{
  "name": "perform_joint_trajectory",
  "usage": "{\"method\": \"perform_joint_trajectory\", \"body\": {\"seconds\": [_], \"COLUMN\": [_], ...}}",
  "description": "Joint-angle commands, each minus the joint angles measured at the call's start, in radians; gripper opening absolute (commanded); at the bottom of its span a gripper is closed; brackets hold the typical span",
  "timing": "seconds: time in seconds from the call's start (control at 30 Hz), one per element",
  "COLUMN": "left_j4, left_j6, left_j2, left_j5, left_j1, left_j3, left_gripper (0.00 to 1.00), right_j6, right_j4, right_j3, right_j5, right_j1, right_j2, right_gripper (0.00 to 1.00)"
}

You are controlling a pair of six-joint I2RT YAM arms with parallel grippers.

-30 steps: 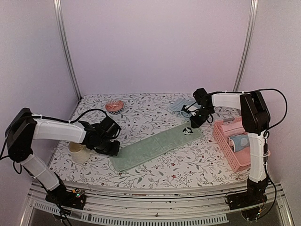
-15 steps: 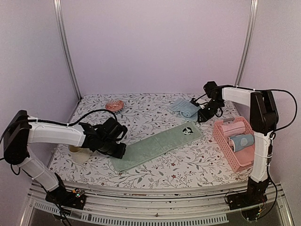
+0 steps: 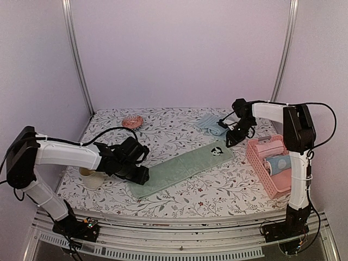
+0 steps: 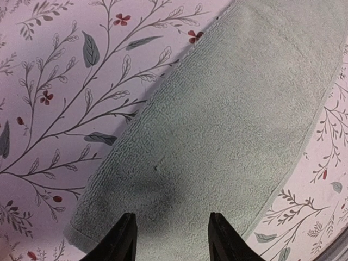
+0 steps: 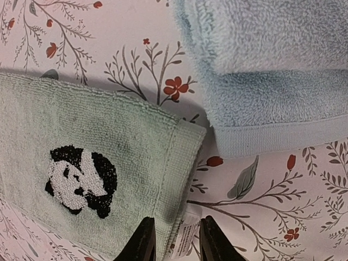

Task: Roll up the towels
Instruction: Smooth out the towel at the center of the board.

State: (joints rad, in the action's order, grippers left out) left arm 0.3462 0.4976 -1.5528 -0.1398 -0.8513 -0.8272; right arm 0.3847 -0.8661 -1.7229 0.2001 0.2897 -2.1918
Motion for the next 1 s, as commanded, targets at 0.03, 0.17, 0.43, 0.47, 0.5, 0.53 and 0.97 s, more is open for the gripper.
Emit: {"method": "perform_joint_trajectory", "body": {"seconds": [0.03,0.17,0.43,0.47,0.5,0.53,0.97], "left_j4": [-0.021,-0.016,-0.002,0.001,0.005,0.008,0.015], "left_j6": [-0.008,-0.006,-0.001,0.001,0.001,0.002,0.004], "left_j2": [-0.029,-0.03,-0.041,-0.041,-0.039,-0.037,-0.039], "left_j5": [-0.007,-0.021,-0.041,-0.044,-0.048,-0.051,-0.073], "left_j1": [-0.014,-0.014,-0.014,-0.015,-0.014,-0.014,-0.014], "left_j3": [-0.009,-0.009,-0.013,-0.013,-0.012,-0.011,0.006], "left_gripper": [0.45,0.45,0.43,0.43,0.43,0.43,0.43], "right_j6": [0.006,0.007,0.007,0.002,-0.001,-0.006,0.007], "right_j4": [-0.017,-0.011,-0.022,-0.023,-0.024,-0.027,-0.04], "right_j3": [-0.024,-0.024,-0.016,-0.01,-0.007,-0.003,-0.057], "right_j5": [-0.018,-0.048,-0.148,-0.168,-0.187,-0.198,-0.093], "right_j1": [0.017,0.032,0.068,0.068,0.067,0.066,0.002], "right_j2": [-0.043,-0.056,-0.09,-0.093,-0.096,-0.099,-0.073], "right_gripper": [0.31,0.31,0.31,0.31,0.31,0.3,0.03]}}
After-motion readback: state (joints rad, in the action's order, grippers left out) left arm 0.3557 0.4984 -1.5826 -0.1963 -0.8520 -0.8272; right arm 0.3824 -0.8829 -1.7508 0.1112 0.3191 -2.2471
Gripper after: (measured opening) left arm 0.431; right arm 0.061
